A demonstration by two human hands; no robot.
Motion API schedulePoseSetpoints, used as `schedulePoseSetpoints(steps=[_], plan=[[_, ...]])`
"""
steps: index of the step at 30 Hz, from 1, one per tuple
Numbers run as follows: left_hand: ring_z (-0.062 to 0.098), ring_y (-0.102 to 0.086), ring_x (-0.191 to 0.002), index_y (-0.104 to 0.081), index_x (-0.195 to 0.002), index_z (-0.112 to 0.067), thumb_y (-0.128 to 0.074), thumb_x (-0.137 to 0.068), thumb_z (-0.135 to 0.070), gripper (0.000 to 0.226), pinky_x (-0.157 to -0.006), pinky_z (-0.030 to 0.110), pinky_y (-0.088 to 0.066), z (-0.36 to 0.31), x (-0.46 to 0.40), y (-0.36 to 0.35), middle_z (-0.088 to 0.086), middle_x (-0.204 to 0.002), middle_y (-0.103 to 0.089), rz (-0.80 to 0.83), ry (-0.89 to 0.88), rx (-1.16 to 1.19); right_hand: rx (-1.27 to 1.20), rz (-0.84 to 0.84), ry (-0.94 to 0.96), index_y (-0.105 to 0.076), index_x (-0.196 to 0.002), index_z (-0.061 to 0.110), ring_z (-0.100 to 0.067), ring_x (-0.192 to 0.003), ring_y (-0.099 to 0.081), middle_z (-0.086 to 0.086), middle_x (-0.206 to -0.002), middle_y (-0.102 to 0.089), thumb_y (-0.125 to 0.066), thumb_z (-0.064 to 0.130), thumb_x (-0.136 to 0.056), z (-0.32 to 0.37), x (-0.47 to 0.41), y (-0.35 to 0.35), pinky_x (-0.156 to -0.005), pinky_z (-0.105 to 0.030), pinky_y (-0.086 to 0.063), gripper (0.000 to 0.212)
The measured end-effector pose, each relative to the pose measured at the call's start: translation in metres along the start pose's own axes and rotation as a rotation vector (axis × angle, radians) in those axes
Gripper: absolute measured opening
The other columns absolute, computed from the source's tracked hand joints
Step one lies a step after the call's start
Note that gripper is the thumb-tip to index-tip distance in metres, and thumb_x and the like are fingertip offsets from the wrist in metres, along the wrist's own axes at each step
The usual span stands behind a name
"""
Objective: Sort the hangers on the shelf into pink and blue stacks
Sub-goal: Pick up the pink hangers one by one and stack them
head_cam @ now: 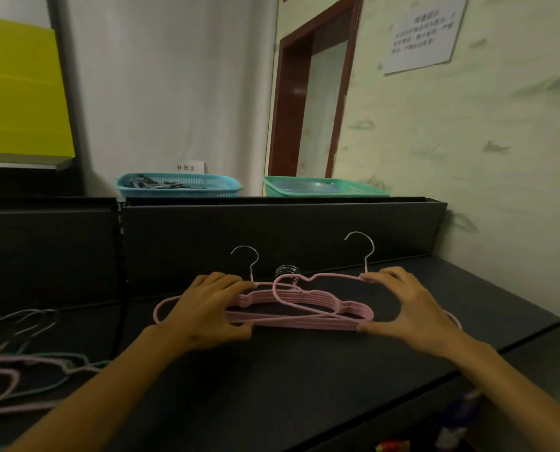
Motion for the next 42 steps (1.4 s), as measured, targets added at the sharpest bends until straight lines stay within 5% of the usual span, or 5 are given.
schedulePoseSetpoints(steps=[9, 20, 33, 39, 42], plan=[[0.008, -0.025, -0.134, -0.026, -0.144, -0.036, -0.059, -0.081, -0.059, 0.074, -0.107, 0.027, -0.019, -0.033, -0.050, -0.025, -0.008, -0.148, -0.031, 0.082, -0.014, 0.088, -0.020, -0.024, -0.053, -0.045, -0.129, 0.043, -0.001, -0.111, -0.044, 0.021, -0.119, -0.043, -0.064, 0.079, -0.056, -0.051, 0.000, 0.015, -0.091, -0.014, -0.032, 0.083], [0.005, -0.028, -0.131, -0.030, -0.141, -0.039, -0.059, -0.079, -0.061, 0.072, -0.109, 0.028, -0.024, -0.041, -0.076, -0.049, -0.011, -0.144, -0.036, 0.154, -0.040, 0.147, 0.017, 0.075, -0.102, -0.037, -0.130, 0.050, 0.013, -0.118, -0.032, 0.032, -0.122, -0.033, -0.063, 0.082, -0.054, -0.080, 0.005, 0.008, -0.087, -0.005, -0.030, 0.086], [0.006, -0.028, -0.133, -0.027, -0.142, -0.041, -0.060, -0.076, -0.064, 0.077, -0.110, 0.029, -0.019, -0.031, -0.076, -0.055, -0.011, -0.146, -0.035, 0.189, -0.019, 0.147, 0.004, 0.127, -0.102, -0.039, -0.132, 0.047, 0.006, -0.118, -0.037, 0.022, -0.126, -0.039, -0.071, 0.073, -0.057, -0.077, -0.006, -0.014, -0.098, -0.021, -0.035, 0.086], [0.009, -0.027, -0.135, -0.022, -0.144, -0.040, -0.022, -0.045, -0.097, 0.115, -0.110, 0.031, -0.020, -0.011, -0.063, -0.043, -0.009, -0.150, -0.030, 0.231, 0.055, 0.135, -0.024, 0.172, -0.101, -0.040, -0.135, 0.043, 0.001, -0.118, -0.039, 0.020, -0.127, -0.040, -0.078, 0.063, -0.061, -0.062, -0.023, -0.036, -0.102, -0.029, -0.040, 0.086], [0.010, -0.033, -0.131, -0.019, -0.145, -0.040, -0.027, -0.043, -0.095, 0.117, -0.107, 0.029, -0.027, -0.001, -0.055, -0.035, -0.007, -0.149, -0.032, 0.264, 0.096, 0.155, -0.038, 0.208, -0.089, -0.039, -0.139, 0.039, -0.002, -0.118, -0.040, 0.016, -0.129, -0.039, -0.077, 0.061, -0.065, -0.044, -0.037, -0.053, -0.103, -0.033, -0.041, 0.086]])
Point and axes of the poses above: each hand's wrist, its own x-axis away from the middle knuckle, its own y-axis out of the back of the hand, z = x × y, the point moved 5 cm from there along -x, towards the middle knuckle
